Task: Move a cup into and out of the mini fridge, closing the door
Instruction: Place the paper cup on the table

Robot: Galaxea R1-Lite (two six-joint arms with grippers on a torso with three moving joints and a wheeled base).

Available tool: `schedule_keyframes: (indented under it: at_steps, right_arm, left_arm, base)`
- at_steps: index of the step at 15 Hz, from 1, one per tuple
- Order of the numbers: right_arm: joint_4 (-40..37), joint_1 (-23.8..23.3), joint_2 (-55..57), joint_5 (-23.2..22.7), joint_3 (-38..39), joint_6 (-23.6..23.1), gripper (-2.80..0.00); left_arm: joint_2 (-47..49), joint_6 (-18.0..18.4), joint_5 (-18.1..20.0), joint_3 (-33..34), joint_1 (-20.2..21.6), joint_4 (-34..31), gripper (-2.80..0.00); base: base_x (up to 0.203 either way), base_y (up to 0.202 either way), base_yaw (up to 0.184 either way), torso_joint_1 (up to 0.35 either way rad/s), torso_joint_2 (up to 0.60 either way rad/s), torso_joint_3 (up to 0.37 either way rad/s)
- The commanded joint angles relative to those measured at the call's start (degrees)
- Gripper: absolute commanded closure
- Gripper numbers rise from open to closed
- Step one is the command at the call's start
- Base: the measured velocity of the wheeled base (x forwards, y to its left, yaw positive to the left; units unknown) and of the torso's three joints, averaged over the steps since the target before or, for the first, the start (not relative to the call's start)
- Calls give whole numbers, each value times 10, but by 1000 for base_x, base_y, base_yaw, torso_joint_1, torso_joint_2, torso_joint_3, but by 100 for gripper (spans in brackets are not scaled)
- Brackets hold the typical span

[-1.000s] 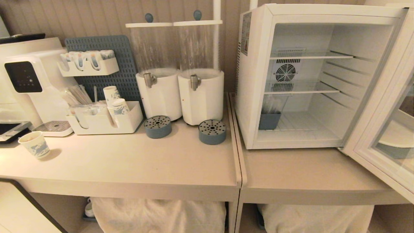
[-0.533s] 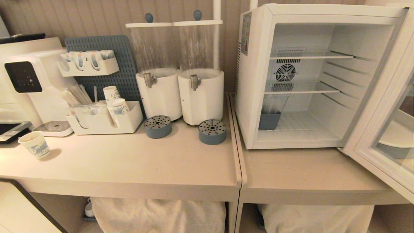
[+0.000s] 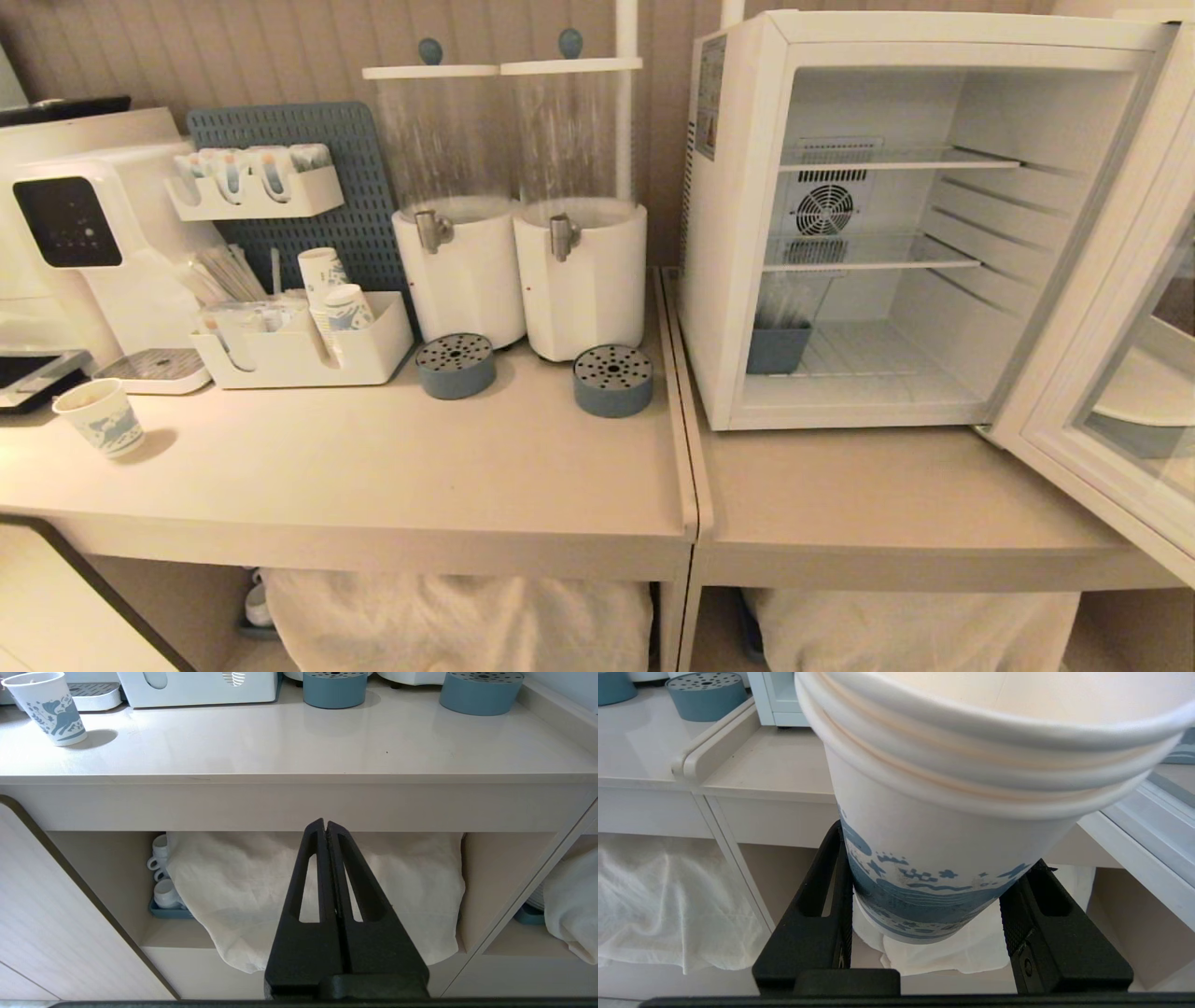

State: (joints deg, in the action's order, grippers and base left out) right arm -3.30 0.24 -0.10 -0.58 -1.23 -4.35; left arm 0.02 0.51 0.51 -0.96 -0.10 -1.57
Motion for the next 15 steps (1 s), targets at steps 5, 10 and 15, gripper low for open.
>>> schedule_keyframes:
  at_steps: [5,10,15]
  right_arm:
    - [0,0,5,0,0,0,0]
    - [0,0,5,0,0,0,0]
    - [0,0,5,0,0,0,0]
  left_arm:
    - [-1,0,0,0,0,0,0]
    - [-1,-1,0,0,0,0,0]
    - [-1,-1,0,0,0,0,0]
  base:
    - [0,0,0,0,0,0]
    - [0,0,0,0,0,0]
    - [0,0,0,0,0,0]
